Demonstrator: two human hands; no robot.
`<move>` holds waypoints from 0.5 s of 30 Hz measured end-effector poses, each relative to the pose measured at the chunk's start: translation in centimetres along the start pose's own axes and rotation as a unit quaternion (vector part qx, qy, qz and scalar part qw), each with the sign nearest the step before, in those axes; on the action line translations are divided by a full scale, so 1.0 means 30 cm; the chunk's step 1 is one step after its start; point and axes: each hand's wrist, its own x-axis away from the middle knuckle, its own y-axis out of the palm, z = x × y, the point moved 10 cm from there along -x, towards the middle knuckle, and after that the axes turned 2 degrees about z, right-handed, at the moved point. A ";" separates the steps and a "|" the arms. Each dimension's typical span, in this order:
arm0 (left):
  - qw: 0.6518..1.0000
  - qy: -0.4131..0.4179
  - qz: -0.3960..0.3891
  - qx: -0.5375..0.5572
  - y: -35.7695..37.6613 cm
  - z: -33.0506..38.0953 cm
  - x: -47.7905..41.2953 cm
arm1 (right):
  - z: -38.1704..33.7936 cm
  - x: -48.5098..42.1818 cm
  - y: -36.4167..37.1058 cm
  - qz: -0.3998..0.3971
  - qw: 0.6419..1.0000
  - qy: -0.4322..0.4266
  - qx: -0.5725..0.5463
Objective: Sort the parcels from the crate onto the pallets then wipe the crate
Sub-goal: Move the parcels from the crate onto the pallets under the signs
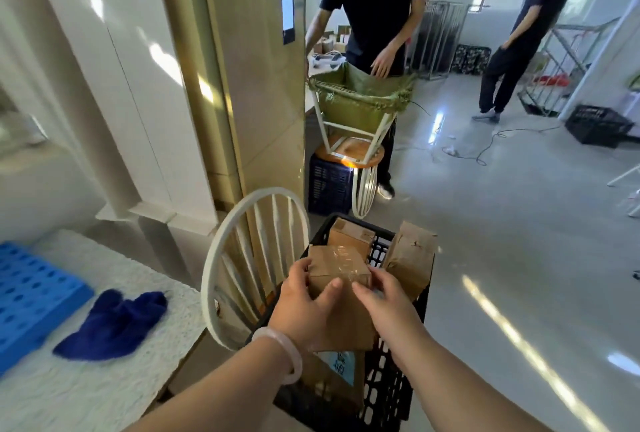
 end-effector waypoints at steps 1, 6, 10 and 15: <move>1.000 0.005 0.004 -0.022 -0.021 0.006 -0.002 | -0.020 0.008 0.014 -0.004 1.000 -0.017 0.015; 0.996 -0.016 -0.004 -0.083 -0.135 -0.001 0.002 | -0.113 0.083 0.113 0.001 0.993 -0.083 0.087; 0.999 -0.047 -0.014 -0.022 -0.263 -0.071 0.022 | -0.183 0.172 0.278 -0.028 0.982 -0.149 0.113; 0.995 -0.079 -0.019 0.050 -0.450 -0.204 0.067 | -0.247 0.250 0.504 -0.079 0.959 -0.222 0.161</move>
